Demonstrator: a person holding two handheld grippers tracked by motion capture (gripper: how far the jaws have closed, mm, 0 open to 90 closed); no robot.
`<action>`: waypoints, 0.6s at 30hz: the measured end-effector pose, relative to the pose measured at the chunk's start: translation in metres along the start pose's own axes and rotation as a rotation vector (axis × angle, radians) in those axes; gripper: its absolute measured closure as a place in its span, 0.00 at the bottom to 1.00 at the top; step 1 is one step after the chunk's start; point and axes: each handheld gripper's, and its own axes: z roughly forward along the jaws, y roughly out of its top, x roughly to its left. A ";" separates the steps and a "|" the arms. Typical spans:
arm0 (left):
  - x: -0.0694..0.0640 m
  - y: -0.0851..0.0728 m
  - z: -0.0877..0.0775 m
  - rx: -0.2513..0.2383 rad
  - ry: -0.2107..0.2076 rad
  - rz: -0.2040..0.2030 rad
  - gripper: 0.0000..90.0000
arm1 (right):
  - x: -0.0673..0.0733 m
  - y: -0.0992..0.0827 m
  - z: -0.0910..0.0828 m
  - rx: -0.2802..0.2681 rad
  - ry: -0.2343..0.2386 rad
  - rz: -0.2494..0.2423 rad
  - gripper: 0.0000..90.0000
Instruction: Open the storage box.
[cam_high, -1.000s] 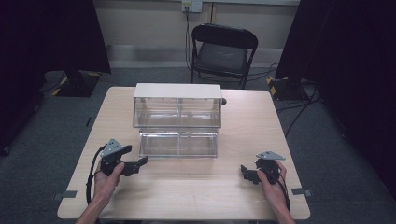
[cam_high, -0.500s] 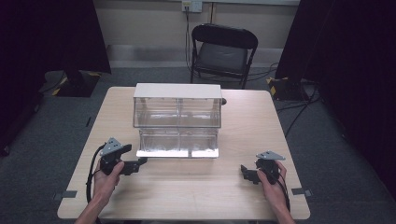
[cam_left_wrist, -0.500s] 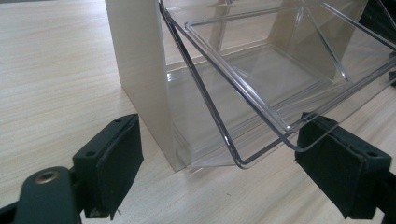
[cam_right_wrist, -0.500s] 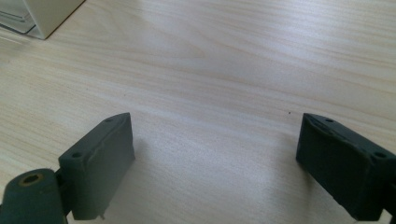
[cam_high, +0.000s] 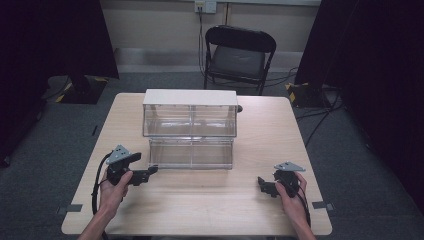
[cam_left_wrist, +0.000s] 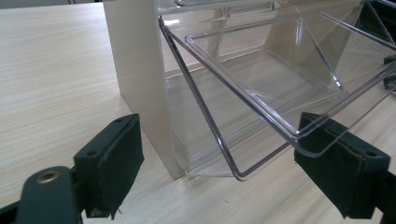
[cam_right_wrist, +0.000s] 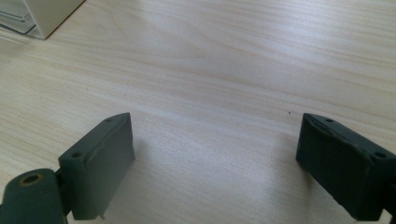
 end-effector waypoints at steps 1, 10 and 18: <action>0.000 0.000 0.000 0.000 0.000 0.000 0.17 | 0.000 0.000 0.000 0.000 0.000 0.000 0.12; -0.001 0.002 0.001 -0.011 0.001 0.004 0.17 | 0.000 0.000 0.000 0.000 0.000 0.000 0.12; 0.001 0.008 0.002 -0.015 0.021 0.001 0.18 | 0.000 0.000 0.000 0.000 0.000 0.000 0.12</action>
